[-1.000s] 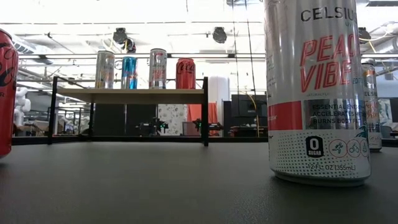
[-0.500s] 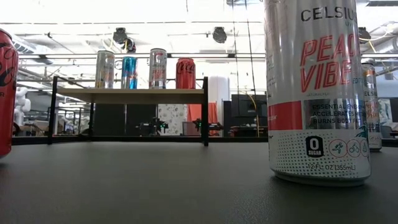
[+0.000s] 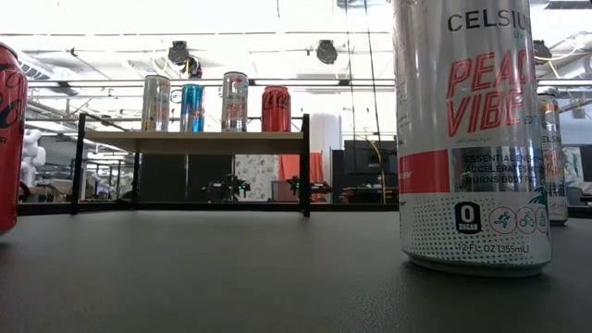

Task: Place canned beverage on shelf
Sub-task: Put the white yellow soda can on the shelf aligned with the white yellow soda can

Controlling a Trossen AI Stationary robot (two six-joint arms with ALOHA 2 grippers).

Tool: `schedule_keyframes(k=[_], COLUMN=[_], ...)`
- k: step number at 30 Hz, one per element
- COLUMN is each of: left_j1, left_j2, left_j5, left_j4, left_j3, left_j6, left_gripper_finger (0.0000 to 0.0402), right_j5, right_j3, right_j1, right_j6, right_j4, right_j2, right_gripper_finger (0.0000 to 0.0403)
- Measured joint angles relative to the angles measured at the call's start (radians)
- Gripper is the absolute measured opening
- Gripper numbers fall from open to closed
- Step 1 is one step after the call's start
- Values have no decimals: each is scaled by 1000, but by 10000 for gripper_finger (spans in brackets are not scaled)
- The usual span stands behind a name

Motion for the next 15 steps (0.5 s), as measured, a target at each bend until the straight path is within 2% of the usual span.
schedule_keyframes(k=[5, 9, 15], left_j1=[0, 0, 0], left_j2=[23, 34, 40], left_j5=[0, 0, 0], left_j4=[-9, -9, -20], left_j3=[0, 0, 0], left_j6=[0, 0, 0], left_gripper_finger=[367, 367, 367], right_j5=[2, 1, 26], right_j3=[0, 0, 0], right_j1=[24, 53, 68], right_j6=[-27, 14, 157], right_j4=[-67, -69, -70], right_j2=[52, 65, 59], right_gripper_finger=[180, 228, 264])
